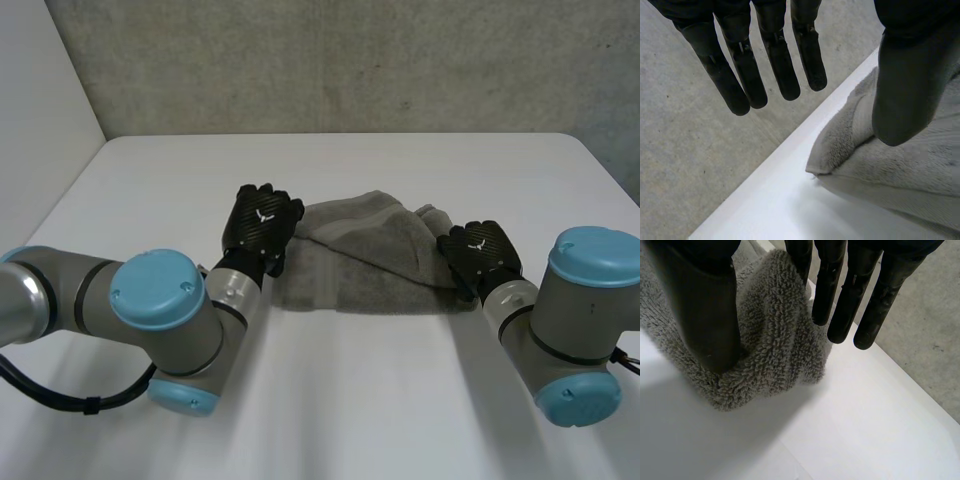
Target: Fold the towel.
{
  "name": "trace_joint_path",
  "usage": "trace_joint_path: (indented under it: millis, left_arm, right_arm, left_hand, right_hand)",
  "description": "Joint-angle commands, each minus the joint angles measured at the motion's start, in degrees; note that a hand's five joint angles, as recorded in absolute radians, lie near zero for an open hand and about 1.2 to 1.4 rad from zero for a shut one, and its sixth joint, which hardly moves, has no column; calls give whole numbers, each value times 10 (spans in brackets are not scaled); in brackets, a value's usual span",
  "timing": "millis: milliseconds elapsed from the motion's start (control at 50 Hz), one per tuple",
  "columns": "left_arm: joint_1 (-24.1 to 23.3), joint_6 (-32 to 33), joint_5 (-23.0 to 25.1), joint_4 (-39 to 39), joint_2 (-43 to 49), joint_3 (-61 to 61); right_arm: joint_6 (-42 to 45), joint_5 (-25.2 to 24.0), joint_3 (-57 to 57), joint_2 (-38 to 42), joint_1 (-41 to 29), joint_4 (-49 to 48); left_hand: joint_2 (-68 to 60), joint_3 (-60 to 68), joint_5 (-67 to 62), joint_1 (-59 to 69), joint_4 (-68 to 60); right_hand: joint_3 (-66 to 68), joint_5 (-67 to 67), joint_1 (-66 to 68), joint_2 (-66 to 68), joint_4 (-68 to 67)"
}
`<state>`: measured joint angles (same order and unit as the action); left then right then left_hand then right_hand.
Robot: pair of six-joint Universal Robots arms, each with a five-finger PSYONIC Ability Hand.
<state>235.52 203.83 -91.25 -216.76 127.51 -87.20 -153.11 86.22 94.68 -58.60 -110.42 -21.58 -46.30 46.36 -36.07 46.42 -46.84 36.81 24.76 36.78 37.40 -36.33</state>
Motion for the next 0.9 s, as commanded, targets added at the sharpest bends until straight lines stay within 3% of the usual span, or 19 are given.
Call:
trace_joint_path:
  millis: [20, 120, 300, 340, 380, 480, 660, 860, 900]
  left_arm:
    - [1, -2, 0, 0, -38, -60]
    - [3, -4, 0, 1, -74, -86]
    - [15, -5, 1, -8, -98, -112]
    - [16, -5, 1, -8, -98, -113]
    - [16, -5, 2, -7, -97, -114]
    - [17, -5, 1, -8, -96, -115]
    - [16, -5, 2, -12, -90, -107]
    - [4, -1, 15, -57, -55, -63]
    - [-8, 0, 41, -59, -30, -17]
  right_arm:
    - [-25, -47, -5, -24, 6, 22]
    - [-84, -108, -34, -24, 9, 80]
    - [-105, -145, -40, -13, 10, 95]
    - [-88, -161, -32, -13, 9, 85]
    - [-29, -212, 4, -19, 5, 46]
    - [77, -258, 46, -24, 4, 29]
    - [263, -262, 59, -20, 9, 101]
    - [292, -257, 58, -20, 17, 102]
    - [292, -256, 58, -20, 18, 102]
  left_hand:
    - [36, -37, 34, -37, 42]
    - [58, -59, 56, -59, 64]
    - [80, -81, 78, -81, 85]
    - [82, -82, 79, -83, 87]
    - [87, -87, 84, -88, 92]
    - [97, -97, 94, -98, 102]
    - [147, -148, 145, -148, 153]
    - [216, -217, 214, -217, 222]
    - [218, -218, 216, -219, 223]
  right_hand:
    - [-18, 2, -18, -24, 14]
    - [-15, 6, -15, -21, 10]
    - [-17, 4, -16, -22, 12]
    - [-18, 2, -18, -24, 14]
    - [-23, -3, -23, -29, 19]
    - [-32, -11, -31, -38, 27]
    - [-44, -23, -43, -49, 39]
    - [-44, -23, -43, -49, 39]
    - [-44, -23, -43, -49, 39]
